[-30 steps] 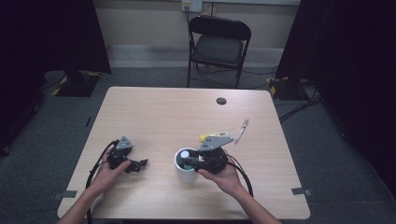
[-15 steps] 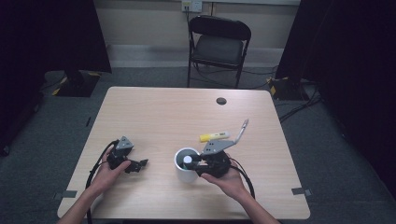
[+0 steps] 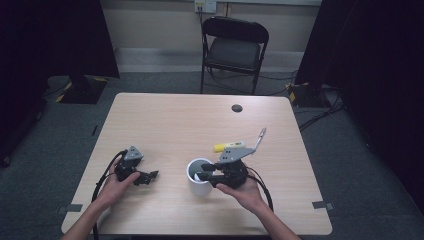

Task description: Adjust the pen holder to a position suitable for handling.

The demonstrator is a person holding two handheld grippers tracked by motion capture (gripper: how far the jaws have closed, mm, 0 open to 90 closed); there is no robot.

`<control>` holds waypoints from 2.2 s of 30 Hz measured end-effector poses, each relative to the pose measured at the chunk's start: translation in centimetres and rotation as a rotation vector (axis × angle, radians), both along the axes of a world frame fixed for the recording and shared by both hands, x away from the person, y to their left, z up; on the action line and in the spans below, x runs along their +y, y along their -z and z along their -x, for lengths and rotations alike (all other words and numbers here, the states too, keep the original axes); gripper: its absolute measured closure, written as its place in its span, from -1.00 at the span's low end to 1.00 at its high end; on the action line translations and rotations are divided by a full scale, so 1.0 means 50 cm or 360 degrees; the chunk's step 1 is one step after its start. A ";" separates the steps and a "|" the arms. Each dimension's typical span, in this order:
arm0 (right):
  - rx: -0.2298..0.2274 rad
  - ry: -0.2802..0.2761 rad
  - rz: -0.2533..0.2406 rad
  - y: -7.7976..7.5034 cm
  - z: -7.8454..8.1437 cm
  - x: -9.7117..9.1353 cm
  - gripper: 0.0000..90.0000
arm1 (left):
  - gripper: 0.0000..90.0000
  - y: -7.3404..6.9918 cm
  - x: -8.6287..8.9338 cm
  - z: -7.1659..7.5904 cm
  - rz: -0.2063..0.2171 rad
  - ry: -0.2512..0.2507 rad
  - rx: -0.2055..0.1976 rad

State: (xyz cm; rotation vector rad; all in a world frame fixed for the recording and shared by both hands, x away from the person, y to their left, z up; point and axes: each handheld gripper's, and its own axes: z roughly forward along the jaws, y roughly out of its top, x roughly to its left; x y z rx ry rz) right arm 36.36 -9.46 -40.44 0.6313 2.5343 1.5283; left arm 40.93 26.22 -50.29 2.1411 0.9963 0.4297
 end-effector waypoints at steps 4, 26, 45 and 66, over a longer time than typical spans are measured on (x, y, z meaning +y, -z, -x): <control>-0.0019 0.0043 -0.0040 -0.014 -0.011 -0.018 0.41 | -0.83 -0.001 0.000 0.000 -0.0003 0.0001 0.0002; 0.0069 0.0302 0.0024 0.015 -0.083 -0.123 0.23 | -0.83 0.000 0.000 0.000 -0.0003 0.0002 0.0002; 0.0103 0.0349 0.0180 0.097 -0.203 -0.099 0.16 | -0.86 0.000 0.000 -0.001 0.0001 0.0014 0.0011; 0.0085 0.0368 0.0388 0.165 -0.290 -0.053 -0.20 | -0.86 0.000 0.000 0.000 0.0001 0.0016 0.0014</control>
